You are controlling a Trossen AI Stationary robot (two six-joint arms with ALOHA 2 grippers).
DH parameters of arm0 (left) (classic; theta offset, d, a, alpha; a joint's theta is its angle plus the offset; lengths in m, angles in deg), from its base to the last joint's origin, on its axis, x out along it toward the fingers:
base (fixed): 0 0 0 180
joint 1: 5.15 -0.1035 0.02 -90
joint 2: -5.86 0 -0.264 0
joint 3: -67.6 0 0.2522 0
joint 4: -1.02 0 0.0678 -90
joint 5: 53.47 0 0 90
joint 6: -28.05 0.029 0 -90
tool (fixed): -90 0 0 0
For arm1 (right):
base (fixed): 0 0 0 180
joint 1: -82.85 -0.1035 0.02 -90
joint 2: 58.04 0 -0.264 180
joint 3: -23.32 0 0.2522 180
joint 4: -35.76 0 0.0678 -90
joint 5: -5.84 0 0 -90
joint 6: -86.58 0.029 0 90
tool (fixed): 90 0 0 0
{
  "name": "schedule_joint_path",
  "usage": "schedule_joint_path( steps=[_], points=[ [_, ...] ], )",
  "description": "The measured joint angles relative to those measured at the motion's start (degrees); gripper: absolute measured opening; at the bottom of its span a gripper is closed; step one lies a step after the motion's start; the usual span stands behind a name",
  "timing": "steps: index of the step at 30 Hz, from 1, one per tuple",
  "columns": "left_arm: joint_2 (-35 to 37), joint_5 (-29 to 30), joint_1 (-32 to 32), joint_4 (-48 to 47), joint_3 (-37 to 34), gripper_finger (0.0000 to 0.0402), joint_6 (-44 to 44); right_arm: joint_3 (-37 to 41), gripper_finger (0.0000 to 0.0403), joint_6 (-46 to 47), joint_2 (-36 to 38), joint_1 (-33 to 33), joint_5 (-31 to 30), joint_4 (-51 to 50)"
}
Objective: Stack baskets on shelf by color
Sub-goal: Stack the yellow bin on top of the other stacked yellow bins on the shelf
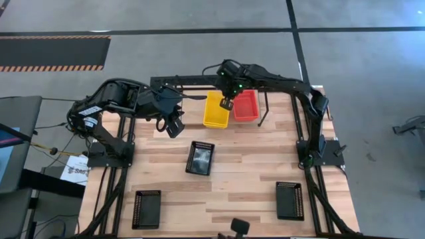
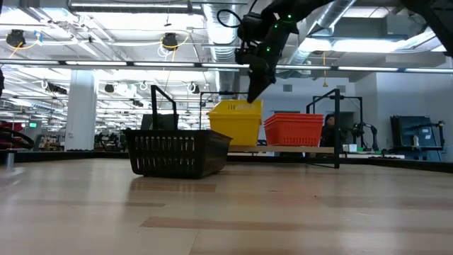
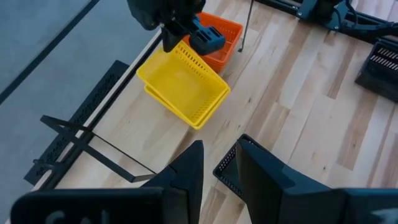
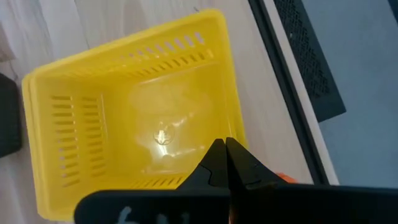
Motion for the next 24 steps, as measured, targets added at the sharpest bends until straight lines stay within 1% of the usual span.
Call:
schedule_joint_path(
  steps=[6,12,16,24],
  points=[
    [0.0,0.0,0.0,0.0,0.0,0.0084,0.0,0.7,0.0,0.2,0.0,0.6,0.0,1.0],
    [0.0,0.0,0.0,0.0,0.0,0.0084,0.0,-1.9,0.0,0.5,0.1,-0.9,0.0,1.5],
    [0.0,0.0,0.0,0.0,0.0,0.0084,0.0,-2.0,0.0,-0.5,0.1,-1.6,0.0,3.0],
    [0.0,0.0,0.0,0.0,0.0,0.0084,0.0,-2.0,0.0,-0.9,0.1,0.6,-0.7,3.9]
  ],
)
